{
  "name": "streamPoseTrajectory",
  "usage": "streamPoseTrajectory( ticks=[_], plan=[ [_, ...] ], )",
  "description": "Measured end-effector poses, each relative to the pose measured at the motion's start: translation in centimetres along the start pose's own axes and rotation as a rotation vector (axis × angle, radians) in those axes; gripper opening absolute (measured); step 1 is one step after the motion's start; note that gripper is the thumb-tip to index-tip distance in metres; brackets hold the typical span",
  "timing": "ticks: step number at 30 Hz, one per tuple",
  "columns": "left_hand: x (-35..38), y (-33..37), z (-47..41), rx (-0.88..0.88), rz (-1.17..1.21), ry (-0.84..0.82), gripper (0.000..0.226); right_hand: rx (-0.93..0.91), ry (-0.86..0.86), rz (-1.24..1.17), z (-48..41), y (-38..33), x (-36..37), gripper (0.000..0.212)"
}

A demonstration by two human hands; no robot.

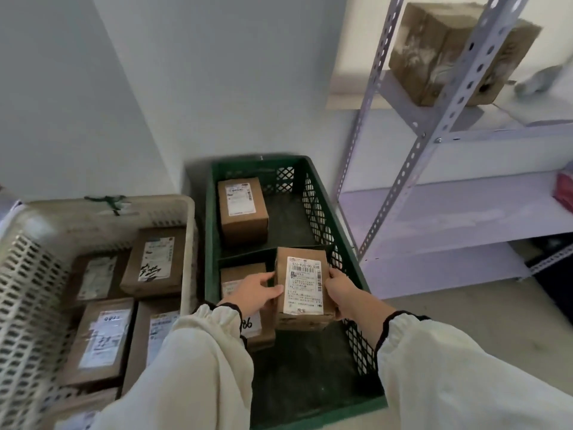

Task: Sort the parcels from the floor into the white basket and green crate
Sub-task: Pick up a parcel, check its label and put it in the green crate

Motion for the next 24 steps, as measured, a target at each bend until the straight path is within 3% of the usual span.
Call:
streamPoseTrajectory(
  ticks=[6, 11, 24],
  plan=[
    [2.0, -0.4, -2.9, -0.063, -0.082, -0.046, 0.058, -0.003, 0.007, 0.038, -3.6, 0.9, -0.4, 0.044],
    [0.6, -1.1, -4.0, -0.057, -0.082, 0.096, 0.051, -0.026, -0.013, 0.002, -5.3, 0.7, 0.6, 0.045],
    [-0.6, -2.0, -6.2, -0.016, -0.135, 0.246, 0.022, -0.009, 0.026, 0.022, -7.5, 2.1, 2.5, 0.051]
  ],
)
Point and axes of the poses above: each hand's wrist, its own z-axis away from the middle knuckle, its own x-axis out of the palm, y = z × x, the point moved 9 cm from there along -z, towards the middle knuckle, and after that the axes turned 6 degrees about -x, right-handed, at the moved point
